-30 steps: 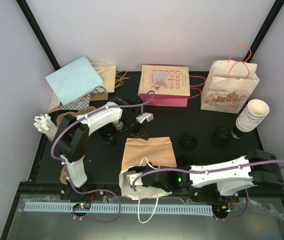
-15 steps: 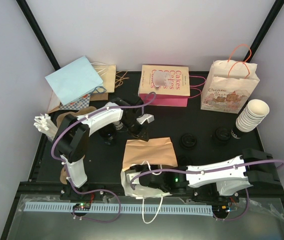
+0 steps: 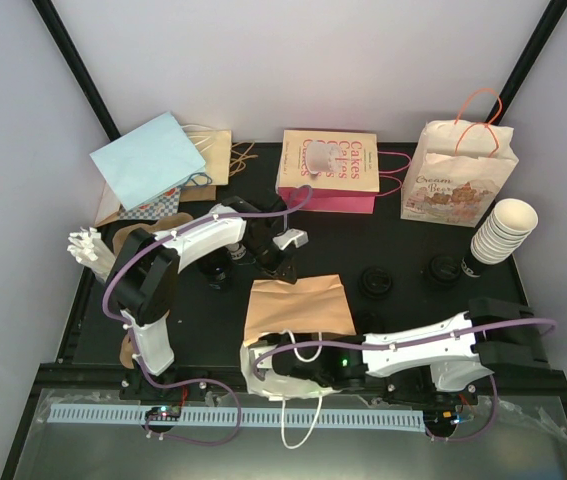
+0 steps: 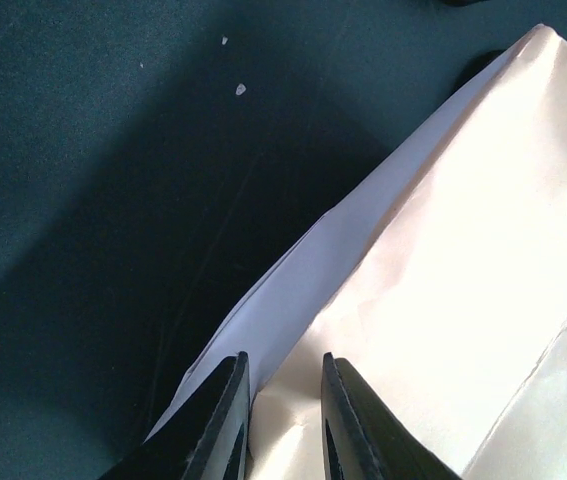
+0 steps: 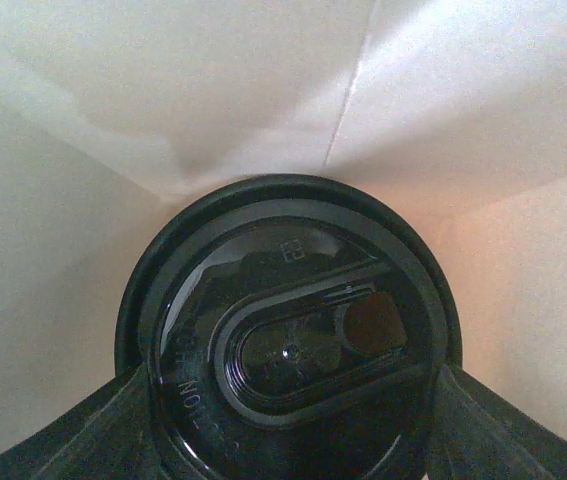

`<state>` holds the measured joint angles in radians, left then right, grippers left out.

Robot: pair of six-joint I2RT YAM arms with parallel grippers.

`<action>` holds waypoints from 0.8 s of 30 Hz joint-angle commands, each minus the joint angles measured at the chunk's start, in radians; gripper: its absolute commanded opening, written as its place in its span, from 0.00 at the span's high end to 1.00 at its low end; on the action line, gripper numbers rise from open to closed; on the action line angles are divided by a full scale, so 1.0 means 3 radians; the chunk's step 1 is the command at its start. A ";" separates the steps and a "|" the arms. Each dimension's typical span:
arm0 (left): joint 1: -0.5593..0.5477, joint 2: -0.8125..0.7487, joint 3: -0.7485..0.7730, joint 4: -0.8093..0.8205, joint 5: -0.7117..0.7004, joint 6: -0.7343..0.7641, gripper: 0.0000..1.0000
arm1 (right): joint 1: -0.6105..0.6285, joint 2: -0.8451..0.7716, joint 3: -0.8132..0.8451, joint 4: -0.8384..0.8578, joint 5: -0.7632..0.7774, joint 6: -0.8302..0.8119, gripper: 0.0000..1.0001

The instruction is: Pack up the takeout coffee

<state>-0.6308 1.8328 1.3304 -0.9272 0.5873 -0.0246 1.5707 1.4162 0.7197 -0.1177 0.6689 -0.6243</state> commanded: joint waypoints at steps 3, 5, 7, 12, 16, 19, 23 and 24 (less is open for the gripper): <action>-0.0099 0.0030 -0.0093 -0.0238 0.0303 0.0091 0.79 | -0.0053 0.0301 -0.0204 -0.0281 -0.0039 0.0282 0.47; -0.0097 0.0047 -0.0104 -0.0239 0.0317 0.0102 0.79 | -0.0054 0.0357 -0.0233 -0.0221 -0.0008 0.0291 0.47; -0.0096 0.0056 -0.0113 -0.0252 0.0328 0.0115 0.79 | -0.0060 0.0409 -0.0259 -0.0180 0.0021 0.0275 0.47; -0.0100 0.0040 -0.0153 -0.0258 0.0347 0.0123 0.79 | -0.0117 0.0484 -0.0279 -0.0152 0.0014 0.0279 0.48; -0.0100 0.0040 -0.0191 -0.0250 0.0363 0.0117 0.80 | -0.0226 0.0514 -0.0255 -0.0235 -0.0080 0.0309 0.49; -0.0100 0.0042 -0.0211 -0.0243 0.0374 0.0118 0.80 | -0.0278 0.0520 -0.0253 -0.0245 -0.0090 0.0322 0.49; -0.0101 0.0046 -0.0216 -0.0244 0.0385 0.0120 0.80 | -0.0323 0.0466 -0.0347 -0.0254 -0.0199 0.0342 0.49; -0.0100 0.0042 -0.0216 -0.0248 0.0390 0.0118 0.80 | -0.0323 0.0457 -0.0371 -0.0233 -0.0208 0.0332 0.49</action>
<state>-0.6315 1.8328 1.2968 -0.8837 0.5987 -0.0010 1.5475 1.4887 0.7071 -0.0139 0.6945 -0.5770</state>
